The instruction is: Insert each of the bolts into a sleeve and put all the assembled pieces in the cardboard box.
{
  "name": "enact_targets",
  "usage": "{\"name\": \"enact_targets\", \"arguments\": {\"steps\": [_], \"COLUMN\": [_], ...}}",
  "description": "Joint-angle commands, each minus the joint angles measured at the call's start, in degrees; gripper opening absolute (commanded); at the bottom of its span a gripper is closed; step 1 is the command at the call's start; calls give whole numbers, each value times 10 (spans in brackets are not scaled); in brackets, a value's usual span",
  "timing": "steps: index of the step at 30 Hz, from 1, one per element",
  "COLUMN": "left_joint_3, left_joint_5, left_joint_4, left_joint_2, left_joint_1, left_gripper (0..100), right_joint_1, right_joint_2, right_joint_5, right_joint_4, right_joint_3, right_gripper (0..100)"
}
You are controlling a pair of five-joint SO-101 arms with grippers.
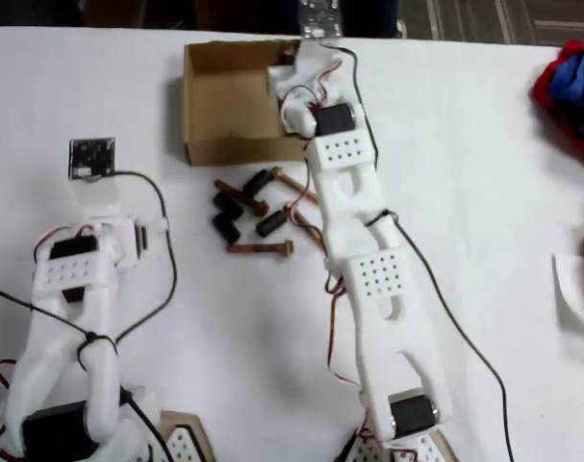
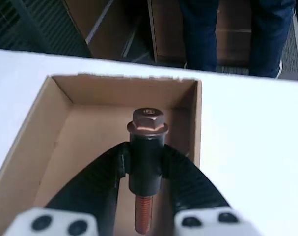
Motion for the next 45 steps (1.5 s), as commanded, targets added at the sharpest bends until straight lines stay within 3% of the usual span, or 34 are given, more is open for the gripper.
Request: {"name": "enact_targets", "arguments": {"steps": [1, 17, 23, 31, 40, 45], "left_joint_3": [-1, 14, 14, 14, 14, 14], "left_joint_5": [-4, -5, -5, -5, -5, -4], "left_joint_4": [-9, -9, -9, -9, -9, -10], "left_joint_2": [-4, -4, -4, -4, -4, -4], "left_joint_1": [-3, -3, -3, -3, -3, -3], "left_gripper": [146, 146, 146, 146, 146, 146], "right_joint_1": [-9, -11, -12, 17, 109, 113], "right_joint_2": [-13, 51, 49, 50, 70, 115], "right_joint_5": [-3, 0, 0, 2, 29, 30], "right_joint_4": [14, -40, -24, -23, -7, 11], "right_joint_3": [-14, 18, 17, -95, -73, -67], "right_gripper": [21, 26, 185, 16, 21, 21]}}
